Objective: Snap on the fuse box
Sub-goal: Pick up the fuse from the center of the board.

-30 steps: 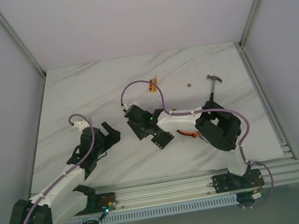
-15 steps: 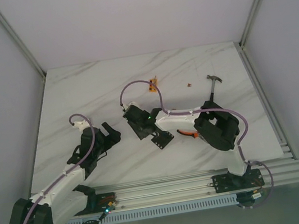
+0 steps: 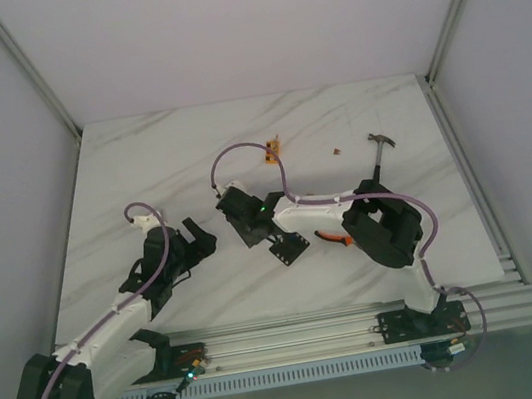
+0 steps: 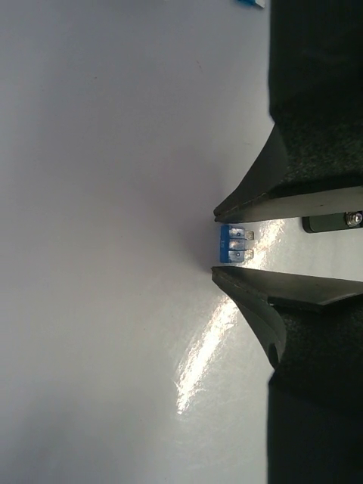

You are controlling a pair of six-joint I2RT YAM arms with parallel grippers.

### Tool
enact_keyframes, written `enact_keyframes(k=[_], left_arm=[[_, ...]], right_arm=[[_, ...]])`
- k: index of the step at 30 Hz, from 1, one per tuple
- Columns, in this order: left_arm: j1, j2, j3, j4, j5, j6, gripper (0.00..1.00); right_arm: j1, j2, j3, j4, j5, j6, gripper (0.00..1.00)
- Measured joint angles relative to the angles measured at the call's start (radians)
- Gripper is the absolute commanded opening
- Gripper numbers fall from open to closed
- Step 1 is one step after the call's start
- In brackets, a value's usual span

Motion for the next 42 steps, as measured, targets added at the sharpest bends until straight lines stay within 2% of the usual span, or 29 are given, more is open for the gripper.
enact_keyframes(k=[14,21,26,31,34,42], left_arm=[[0.000,-0.026,-0.001,0.038,0.077,0.021,0.98],[-0.005,-0.026,-0.030,0.132,0.131,0.027,0.86],[-0.033,0.007,-0.067,0.289,0.183,0.027,0.73],[-0.101,0.089,-0.071,0.442,0.201,0.032,0.64],[-0.149,0.136,-0.071,0.519,0.201,0.043,0.62],[-0.256,0.250,-0.034,0.668,0.186,0.068,0.46]], right_arm=[[0.000,-0.015,-0.023,0.019,0.016,0.023,0.25],[-0.010,-0.080,-0.102,0.043,0.017,0.047,0.26],[-0.041,-0.178,-0.162,0.088,0.025,0.086,0.26],[-0.072,-0.290,-0.216,0.164,0.043,0.140,0.26],[-0.076,-0.349,-0.255,0.203,0.058,0.172,0.26],[-0.076,-0.431,-0.323,0.284,0.068,0.244,0.26]])
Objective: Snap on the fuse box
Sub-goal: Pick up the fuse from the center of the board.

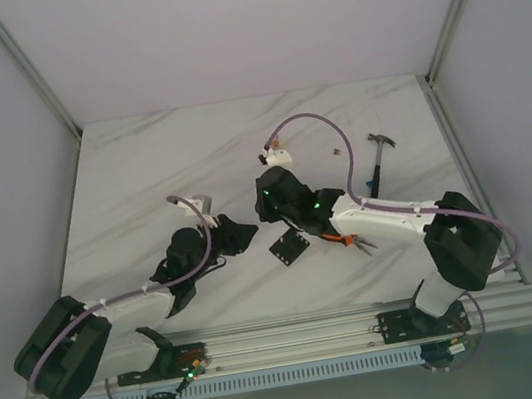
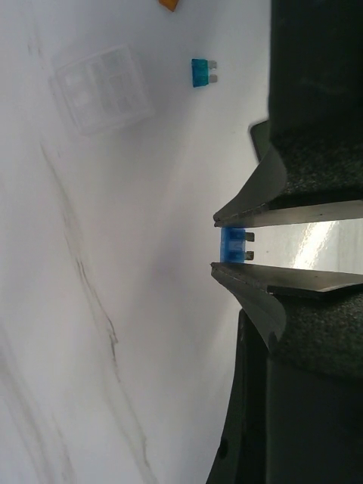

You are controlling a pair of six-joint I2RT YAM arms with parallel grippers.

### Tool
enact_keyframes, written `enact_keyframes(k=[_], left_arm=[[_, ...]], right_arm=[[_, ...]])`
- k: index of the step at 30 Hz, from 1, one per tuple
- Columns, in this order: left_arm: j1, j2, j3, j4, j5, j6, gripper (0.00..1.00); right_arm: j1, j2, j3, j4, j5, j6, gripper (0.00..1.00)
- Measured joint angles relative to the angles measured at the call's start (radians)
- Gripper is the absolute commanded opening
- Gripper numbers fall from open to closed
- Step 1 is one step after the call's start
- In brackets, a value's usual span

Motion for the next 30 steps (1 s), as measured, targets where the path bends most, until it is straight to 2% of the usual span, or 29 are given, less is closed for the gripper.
enact_keyframes(k=[9,22,30], left_arm=[[-0.063,0.097,0.075,0.134,-0.054,0.003,0.34],[-0.101,0.141,0.092,0.198,-0.147,-0.030,0.28],[-0.111,0.140,0.092,0.204,-0.167,-0.031,0.08]], right_arm=[[0.000,-0.077,-0.068,0.065,0.000,0.068,0.26],[-0.002,-0.110,-0.115,0.145,-0.004,0.131,0.26],[-0.002,-0.128,-0.139,0.173,-0.008,0.152,0.26]])
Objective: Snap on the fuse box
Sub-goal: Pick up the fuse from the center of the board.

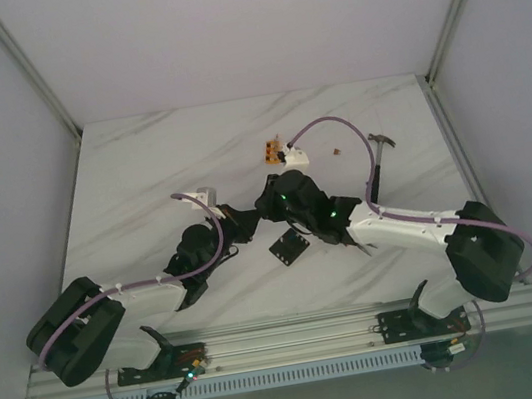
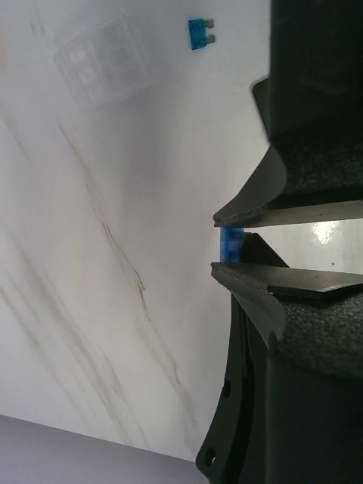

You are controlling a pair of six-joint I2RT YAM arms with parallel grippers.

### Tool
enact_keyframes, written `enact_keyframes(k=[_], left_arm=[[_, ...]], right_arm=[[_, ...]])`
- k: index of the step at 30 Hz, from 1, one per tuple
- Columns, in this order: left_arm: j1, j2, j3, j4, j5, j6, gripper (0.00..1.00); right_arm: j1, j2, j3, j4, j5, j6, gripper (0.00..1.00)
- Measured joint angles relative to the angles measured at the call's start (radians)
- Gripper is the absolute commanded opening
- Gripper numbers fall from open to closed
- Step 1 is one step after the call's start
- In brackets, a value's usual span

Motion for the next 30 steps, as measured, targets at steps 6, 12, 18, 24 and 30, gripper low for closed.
enact_keyframes(k=[6,12,18,24,30], left_arm=[[-0.008,-0.002,0.000,-0.001,-0.010,0.012,0.00],[-0.019,-0.003,0.002,-0.005,-0.008,0.035,0.00],[-0.021,-0.003,0.021,-0.025,0.006,0.081,0.00],[0.008,-0.023,0.072,-0.097,0.074,0.165,0.00],[0.099,-0.047,0.125,-0.163,0.274,0.255,0.00]], right_arm=[[-0.002,-0.013,-0.015,0.013,-0.006,0.010,0.29],[-0.005,-0.042,-0.073,0.065,-0.029,0.016,0.45],[-0.008,-0.094,-0.098,0.087,-0.053,-0.026,0.62],[-0.084,-0.197,-0.123,0.085,-0.160,-0.194,0.73],[-0.245,-0.308,-0.141,0.085,-0.376,-0.406,0.74]])
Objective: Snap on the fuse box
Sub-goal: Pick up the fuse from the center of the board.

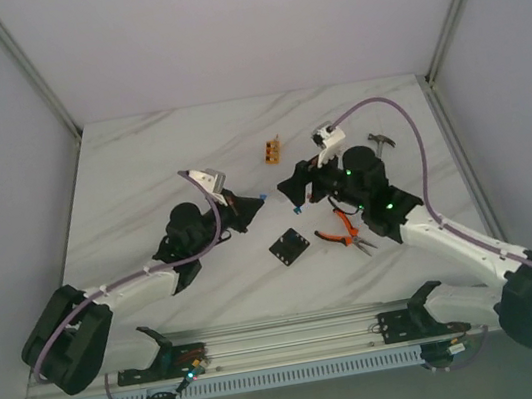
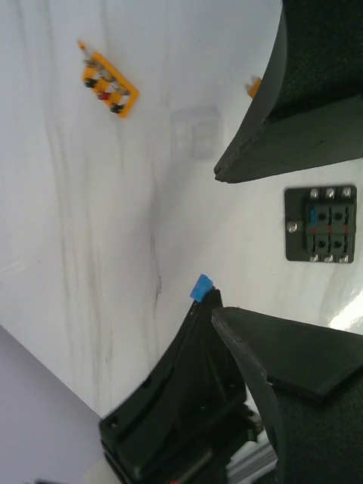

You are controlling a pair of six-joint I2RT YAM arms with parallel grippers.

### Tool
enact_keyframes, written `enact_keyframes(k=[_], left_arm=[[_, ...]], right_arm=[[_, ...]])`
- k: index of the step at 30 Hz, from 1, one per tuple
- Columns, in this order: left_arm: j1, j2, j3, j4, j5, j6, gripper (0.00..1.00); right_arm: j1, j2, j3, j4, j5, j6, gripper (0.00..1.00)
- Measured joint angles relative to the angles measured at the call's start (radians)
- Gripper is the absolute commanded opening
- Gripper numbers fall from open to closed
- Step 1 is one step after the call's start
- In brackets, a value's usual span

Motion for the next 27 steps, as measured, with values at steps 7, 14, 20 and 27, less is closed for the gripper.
enact_keyframes(k=[7,14,20,27], left_arm=[[0.050,-0.018,0.064,-0.074,0.286,0.096,0.00],[0.054,-0.051,0.126,-0.134,0.479,0.183,0.00],[0.054,-0.059,0.133,-0.161,0.571,0.223,0.00],[0.053,-0.058,0.134,-0.146,0.634,0.209,0.00]], right_arm=[[-0.134,-0.075,-0.003,-0.005,-0.328,-0.169,0.70],[-0.172,-0.034,0.009,-0.068,-0.608,-0.262,0.55],[-0.173,-0.011,0.025,-0.094,-0.760,-0.300,0.47],[-0.174,0.010,0.033,-0.102,-0.846,-0.318,0.41]])
